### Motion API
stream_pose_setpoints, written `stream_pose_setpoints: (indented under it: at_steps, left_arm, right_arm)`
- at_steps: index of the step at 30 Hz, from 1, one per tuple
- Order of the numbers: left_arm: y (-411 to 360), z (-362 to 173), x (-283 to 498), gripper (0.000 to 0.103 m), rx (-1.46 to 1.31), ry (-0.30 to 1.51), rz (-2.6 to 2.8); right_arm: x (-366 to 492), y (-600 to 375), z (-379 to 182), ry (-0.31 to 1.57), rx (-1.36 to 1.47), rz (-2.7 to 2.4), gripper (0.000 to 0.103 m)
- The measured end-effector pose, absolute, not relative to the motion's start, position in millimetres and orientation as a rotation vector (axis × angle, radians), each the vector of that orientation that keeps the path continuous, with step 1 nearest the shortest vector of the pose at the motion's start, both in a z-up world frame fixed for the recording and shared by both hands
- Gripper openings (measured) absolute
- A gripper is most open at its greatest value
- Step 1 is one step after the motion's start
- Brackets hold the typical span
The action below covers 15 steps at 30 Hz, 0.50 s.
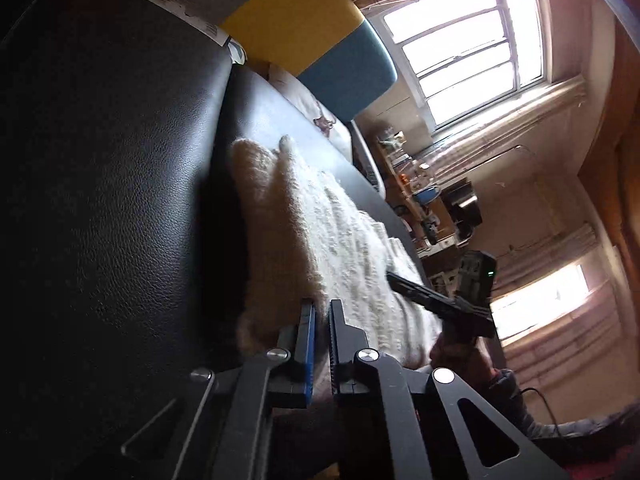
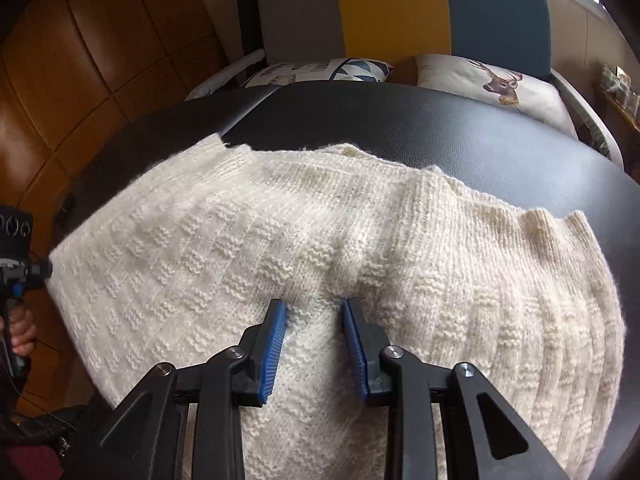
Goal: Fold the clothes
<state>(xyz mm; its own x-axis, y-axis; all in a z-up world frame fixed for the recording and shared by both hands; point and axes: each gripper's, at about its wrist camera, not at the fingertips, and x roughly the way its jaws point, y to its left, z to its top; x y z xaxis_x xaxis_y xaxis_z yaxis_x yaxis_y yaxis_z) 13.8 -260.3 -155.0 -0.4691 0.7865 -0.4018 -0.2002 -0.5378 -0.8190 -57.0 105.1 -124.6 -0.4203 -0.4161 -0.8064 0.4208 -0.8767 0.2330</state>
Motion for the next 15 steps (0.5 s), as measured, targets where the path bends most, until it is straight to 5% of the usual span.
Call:
stream_pose_setpoints:
  at_steps: [9, 11, 13, 15]
  left_arm:
    - [-251, -172, 51, 0.006, -1.213, -0.898, 2.022]
    - [-263, -168, 45, 0.015, -1.200, -0.979, 2.017]
    - [-273, -158, 37, 0.038, -1.159, -1.018, 2.062]
    - [-277, -148, 24, 0.050, -1.116, -1.041, 2.078]
  right_arm:
    - [-57, 116, -129, -0.141, 1.265, -2.307, 0.029]
    - [-56, 118, -130, -0.170, 1.259, -2.306, 0.029]
    - [-56, 118, -130, -0.182, 1.251, -2.308, 0.030]
    - [-54, 118, -130, -0.176, 1.240, -2.311, 0.030]
